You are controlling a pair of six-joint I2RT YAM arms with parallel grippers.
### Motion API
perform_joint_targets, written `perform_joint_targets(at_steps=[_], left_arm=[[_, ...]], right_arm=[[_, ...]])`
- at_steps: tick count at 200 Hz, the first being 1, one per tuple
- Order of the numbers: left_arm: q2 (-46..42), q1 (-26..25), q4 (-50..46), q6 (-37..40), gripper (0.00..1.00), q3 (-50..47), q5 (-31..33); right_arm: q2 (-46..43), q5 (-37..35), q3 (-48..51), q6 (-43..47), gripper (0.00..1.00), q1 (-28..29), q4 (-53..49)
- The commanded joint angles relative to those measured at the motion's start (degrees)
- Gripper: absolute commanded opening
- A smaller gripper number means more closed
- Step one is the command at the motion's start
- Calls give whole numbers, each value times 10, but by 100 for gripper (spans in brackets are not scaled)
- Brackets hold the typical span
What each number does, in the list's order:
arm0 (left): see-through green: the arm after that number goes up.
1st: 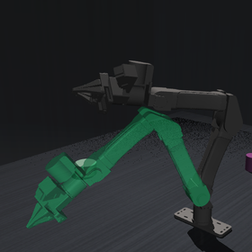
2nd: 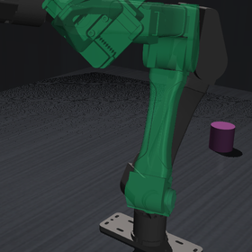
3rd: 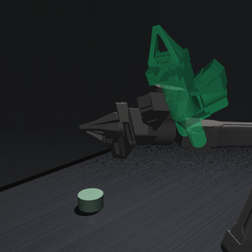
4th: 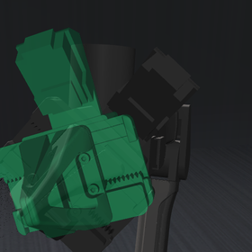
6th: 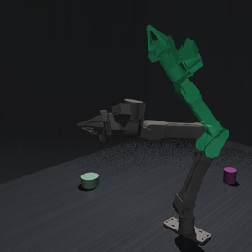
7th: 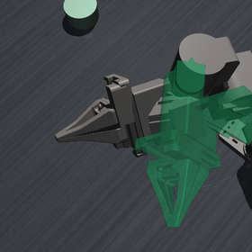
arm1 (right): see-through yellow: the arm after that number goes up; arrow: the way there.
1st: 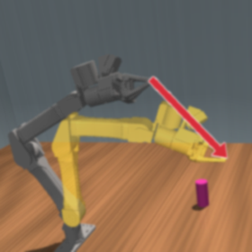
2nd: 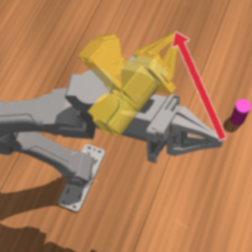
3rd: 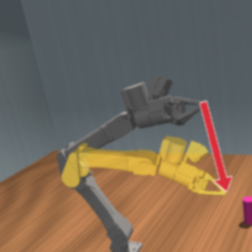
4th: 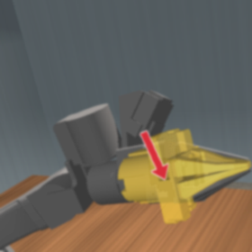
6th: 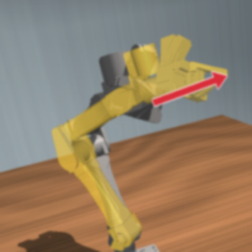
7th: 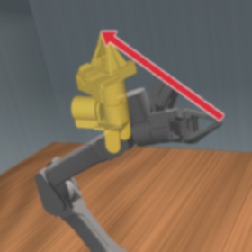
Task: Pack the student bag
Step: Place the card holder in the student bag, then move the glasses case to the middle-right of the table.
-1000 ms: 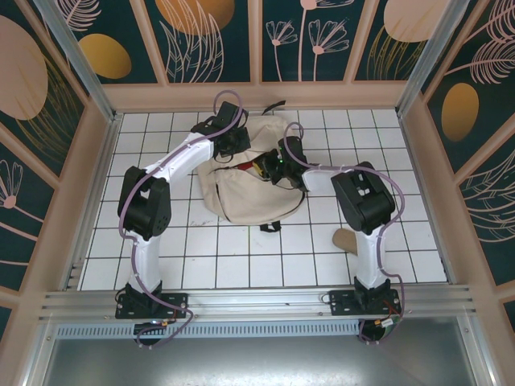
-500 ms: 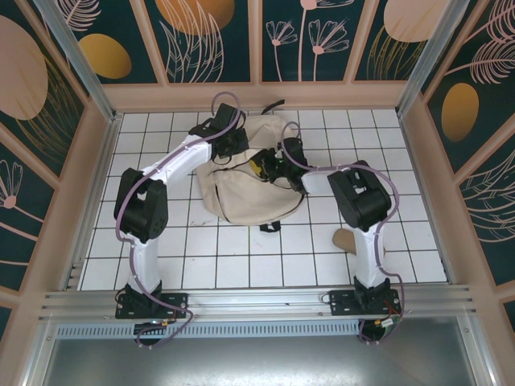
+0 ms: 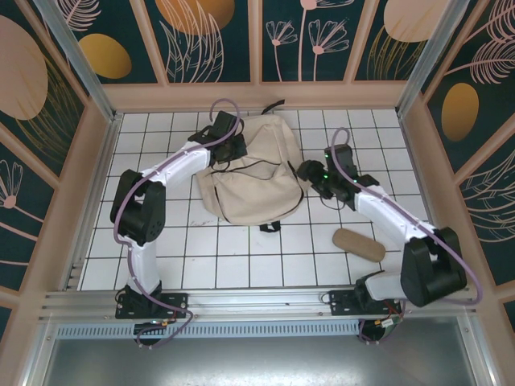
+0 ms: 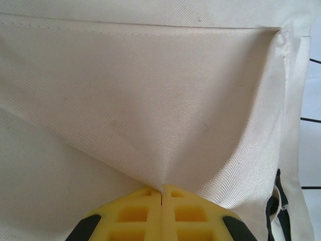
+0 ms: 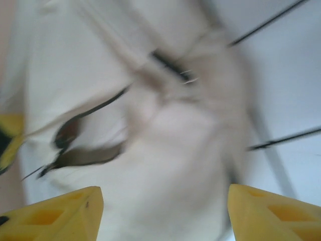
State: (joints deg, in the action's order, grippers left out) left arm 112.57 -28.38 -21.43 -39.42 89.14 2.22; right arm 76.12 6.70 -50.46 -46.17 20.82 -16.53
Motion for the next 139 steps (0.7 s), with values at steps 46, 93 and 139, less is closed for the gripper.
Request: perform_joint_targets(at_steps=[46, 93, 139], left_arm=[[-41, 5, 24, 8, 0, -30, 7], [-42, 5, 24, 17, 5, -29, 10], [-51, 5, 20, 23, 30, -39, 13]], right_arm=[[-84, -189, 68, 35, 76, -95, -274], [-102, -236, 93, -51, 77, -144, -324], [-130, -199, 133, -94, 79, -209, -322]])
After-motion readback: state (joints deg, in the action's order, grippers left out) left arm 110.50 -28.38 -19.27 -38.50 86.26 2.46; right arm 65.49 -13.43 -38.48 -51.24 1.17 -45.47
